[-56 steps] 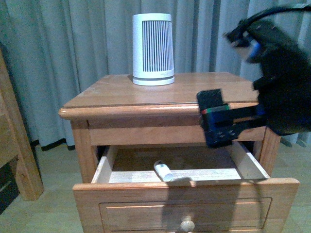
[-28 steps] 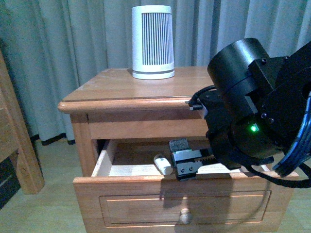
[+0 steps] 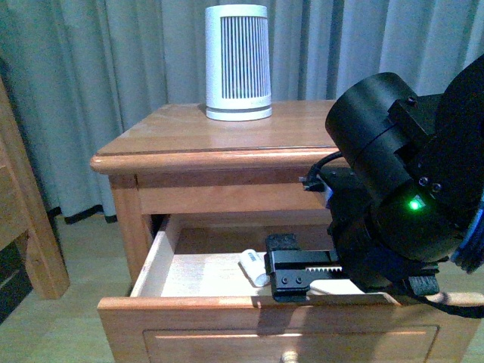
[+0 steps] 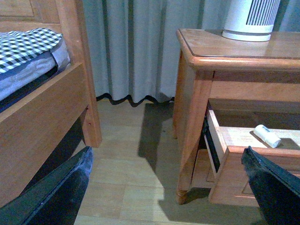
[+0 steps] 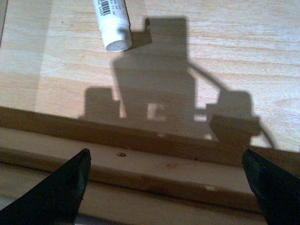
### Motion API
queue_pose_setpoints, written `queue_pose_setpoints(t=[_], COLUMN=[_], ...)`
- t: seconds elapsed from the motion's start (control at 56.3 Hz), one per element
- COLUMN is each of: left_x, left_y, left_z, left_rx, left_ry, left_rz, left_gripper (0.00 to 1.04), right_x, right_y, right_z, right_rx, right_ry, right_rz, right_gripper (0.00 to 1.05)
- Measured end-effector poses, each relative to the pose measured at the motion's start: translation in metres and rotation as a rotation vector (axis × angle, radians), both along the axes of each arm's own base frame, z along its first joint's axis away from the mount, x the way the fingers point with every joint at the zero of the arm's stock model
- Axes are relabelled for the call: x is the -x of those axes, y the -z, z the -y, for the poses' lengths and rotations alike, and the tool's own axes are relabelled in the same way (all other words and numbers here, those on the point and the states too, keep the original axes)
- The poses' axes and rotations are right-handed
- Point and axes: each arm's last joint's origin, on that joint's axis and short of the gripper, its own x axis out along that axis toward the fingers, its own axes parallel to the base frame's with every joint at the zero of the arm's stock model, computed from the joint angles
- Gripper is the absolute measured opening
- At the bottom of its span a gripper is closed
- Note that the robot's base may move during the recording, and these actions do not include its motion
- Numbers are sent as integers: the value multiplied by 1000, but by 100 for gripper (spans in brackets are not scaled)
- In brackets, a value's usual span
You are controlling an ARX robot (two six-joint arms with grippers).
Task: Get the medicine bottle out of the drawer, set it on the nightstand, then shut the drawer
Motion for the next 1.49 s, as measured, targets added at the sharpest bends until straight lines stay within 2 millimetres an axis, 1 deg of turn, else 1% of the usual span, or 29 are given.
queue_pose_setpoints(t=[0.124, 0.249, 0.32, 0.497, 0.639, 0.728, 0.817, 0.977, 1.137, 1.297, 1.332, 1.368, 1.492], left_x=[0, 0, 0, 0, 0, 0, 0, 0, 0, 0, 0, 0, 0], left_y=[0, 0, 0, 0, 0, 0, 0, 0, 0, 0, 0, 0, 0], left_z=[0, 0, 0, 0, 0, 0, 0, 0, 0, 0, 0, 0, 0], left_rx=[0, 0, 0, 0, 0, 0, 0, 0, 0, 0, 0, 0, 0], left_ry=[0, 0, 0, 0, 0, 0, 0, 0, 0, 0, 0, 0, 0], left_rz=[0, 0, 0, 0, 0, 0, 0, 0, 0, 0, 0, 0, 0], left_gripper=[98, 98, 98, 98, 98, 98, 98, 98, 98, 98, 98, 98, 98], right_x=[5, 9, 8, 0, -10, -18, -26, -42, -51, -57, -58, -59, -61], right_y=[3, 7, 8, -1, -3, 3, 14, 43, 58, 65, 65, 66, 68], right_z=[1, -2, -5, -19, -31, -39, -45, -55, -63, -69, -70, -71, -74], right_rx=[-9, -12, -9, -15, 0, 15, 38, 89, 105, 112, 114, 118, 119], right_ry=[-18, -34, -38, -55, -84, -94, -104, -124, -147, -167, -169, -171, -175], right_rz=[-66, -90, -61, 114, 177, 194, 206, 199, 188, 186, 183, 178, 169], right_gripper=[98, 98, 98, 98, 98, 98, 98, 98, 98, 98, 96, 90, 73])
